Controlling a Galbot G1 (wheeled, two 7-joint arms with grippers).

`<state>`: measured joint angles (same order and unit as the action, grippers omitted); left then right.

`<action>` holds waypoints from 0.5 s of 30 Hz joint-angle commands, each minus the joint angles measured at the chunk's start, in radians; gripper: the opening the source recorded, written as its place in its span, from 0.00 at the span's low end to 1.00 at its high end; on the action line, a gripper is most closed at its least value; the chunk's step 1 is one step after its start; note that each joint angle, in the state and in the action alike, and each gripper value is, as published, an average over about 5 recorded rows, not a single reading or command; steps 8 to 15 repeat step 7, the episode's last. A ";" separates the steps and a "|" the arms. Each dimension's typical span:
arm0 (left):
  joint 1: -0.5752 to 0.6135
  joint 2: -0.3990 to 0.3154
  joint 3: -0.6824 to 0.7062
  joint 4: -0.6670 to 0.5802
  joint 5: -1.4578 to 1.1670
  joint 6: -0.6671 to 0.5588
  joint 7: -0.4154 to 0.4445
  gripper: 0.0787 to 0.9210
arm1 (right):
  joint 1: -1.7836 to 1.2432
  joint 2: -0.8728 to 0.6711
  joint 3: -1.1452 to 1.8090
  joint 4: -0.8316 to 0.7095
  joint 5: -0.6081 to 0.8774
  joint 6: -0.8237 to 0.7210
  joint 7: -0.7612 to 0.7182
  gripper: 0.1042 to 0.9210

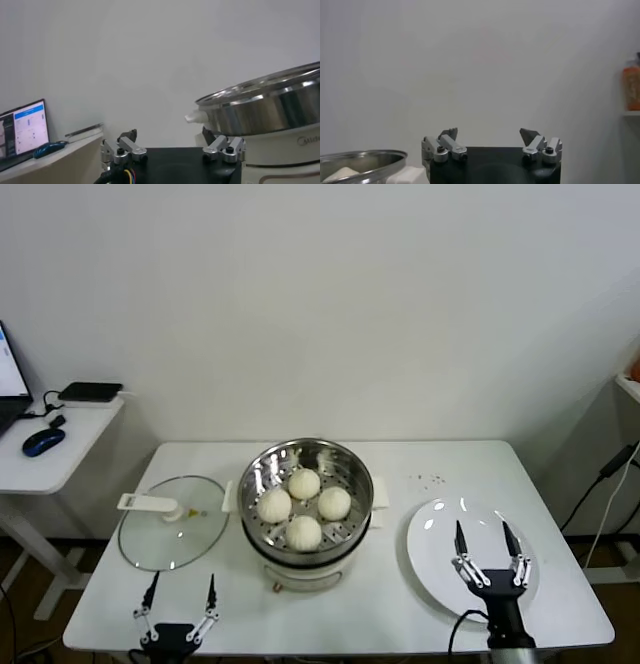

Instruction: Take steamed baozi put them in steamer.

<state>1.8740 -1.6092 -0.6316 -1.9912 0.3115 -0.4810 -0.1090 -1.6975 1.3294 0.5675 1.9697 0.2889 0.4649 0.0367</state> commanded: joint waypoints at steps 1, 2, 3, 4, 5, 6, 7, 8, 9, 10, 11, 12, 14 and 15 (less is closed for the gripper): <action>0.003 -0.020 0.000 -0.004 0.001 -0.001 0.002 0.88 | -0.051 0.049 0.023 -0.001 -0.021 0.041 -0.009 0.88; 0.004 -0.020 0.000 -0.004 0.001 -0.002 0.003 0.88 | -0.050 0.048 0.023 -0.002 -0.020 0.041 -0.010 0.88; 0.004 -0.020 0.000 -0.004 0.001 -0.002 0.003 0.88 | -0.050 0.048 0.023 -0.002 -0.020 0.041 -0.010 0.88; 0.005 -0.021 0.001 -0.005 0.001 -0.002 0.003 0.88 | -0.049 0.047 0.023 -0.003 -0.020 0.041 -0.011 0.88; 0.005 -0.021 0.002 -0.007 0.000 -0.001 0.003 0.88 | -0.049 0.047 0.023 -0.004 -0.020 0.041 -0.011 0.88; 0.005 -0.021 0.002 -0.007 -0.001 -0.001 0.003 0.88 | -0.048 0.047 0.022 -0.005 -0.020 0.041 -0.011 0.88; 0.005 -0.022 0.002 -0.008 -0.002 -0.001 0.003 0.88 | -0.048 0.047 0.022 -0.006 -0.020 0.040 -0.012 0.88; 0.005 -0.022 0.002 -0.008 -0.002 -0.001 0.003 0.88 | -0.048 0.047 0.022 -0.006 -0.020 0.040 -0.012 0.88; 0.005 -0.022 0.002 -0.008 -0.002 -0.001 0.003 0.88 | -0.048 0.047 0.022 -0.006 -0.020 0.040 -0.012 0.88; 0.005 -0.022 0.002 -0.008 -0.002 -0.001 0.003 0.88 | -0.048 0.047 0.022 -0.006 -0.020 0.040 -0.012 0.88; 0.005 -0.022 0.002 -0.008 -0.002 -0.001 0.003 0.88 | -0.048 0.047 0.022 -0.006 -0.020 0.040 -0.012 0.88; 0.005 -0.022 0.002 -0.008 -0.002 -0.001 0.003 0.88 | -0.048 0.047 0.022 -0.006 -0.020 0.040 -0.012 0.88; 0.005 -0.022 0.002 -0.008 -0.002 -0.001 0.003 0.88 | -0.048 0.047 0.022 -0.006 -0.020 0.040 -0.012 0.88; 0.005 -0.022 0.002 -0.008 -0.002 -0.001 0.003 0.88 | -0.048 0.047 0.022 -0.006 -0.020 0.040 -0.012 0.88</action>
